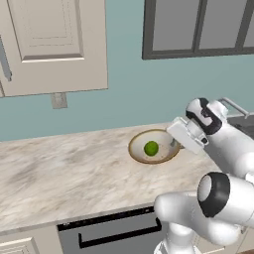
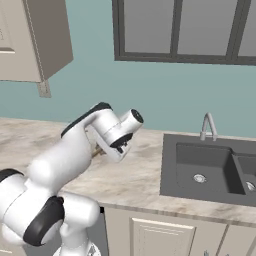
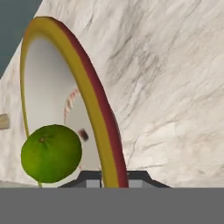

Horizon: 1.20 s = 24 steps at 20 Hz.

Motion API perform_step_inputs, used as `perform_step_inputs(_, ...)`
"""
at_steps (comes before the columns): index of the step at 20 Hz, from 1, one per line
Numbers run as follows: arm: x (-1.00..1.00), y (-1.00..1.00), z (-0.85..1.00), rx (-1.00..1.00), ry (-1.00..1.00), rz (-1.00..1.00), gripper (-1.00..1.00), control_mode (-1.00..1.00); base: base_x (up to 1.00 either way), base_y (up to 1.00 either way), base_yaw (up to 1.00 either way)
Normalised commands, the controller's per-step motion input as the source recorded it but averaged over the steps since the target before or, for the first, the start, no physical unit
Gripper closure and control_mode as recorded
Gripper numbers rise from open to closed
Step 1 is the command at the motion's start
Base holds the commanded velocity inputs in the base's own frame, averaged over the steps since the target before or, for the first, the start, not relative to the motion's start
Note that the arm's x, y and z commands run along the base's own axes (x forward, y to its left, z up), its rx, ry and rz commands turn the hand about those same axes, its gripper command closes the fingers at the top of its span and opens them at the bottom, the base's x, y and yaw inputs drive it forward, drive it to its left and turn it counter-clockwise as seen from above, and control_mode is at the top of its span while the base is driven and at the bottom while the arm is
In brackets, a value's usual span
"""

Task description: Move the glass cup from next to the sink to the open cabinet. Then, move the bowl with the lime to the fridge to clear the area for faucet cleaning.

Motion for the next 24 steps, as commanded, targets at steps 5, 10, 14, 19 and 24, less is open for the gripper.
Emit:
perform_step_inputs(5,-0.81,0.0,1.0,0.07,-0.04,-0.18,1.0,-1.0,0.0,0.0,0.0)
perform_step_inputs(10,-1.0,0.04,0.47,0.03,-0.03,-0.16,1.0,-1.0,0.0,0.0,0.0)
perform_step_inputs(14,-1.0,0.06,0.13,0.06,0.0,-0.11,1.0,-1.0,0.0,0.0,0.0)
perform_step_inputs(19,-0.94,0.23,0.0,0.06,0.0,-0.01,1.0,-1.0,0.0,0.0,0.0)
perform_step_inputs(24,-0.19,0.12,0.0,0.01,0.0,0.01,1.0,1.0,-0.7,0.52,0.37)
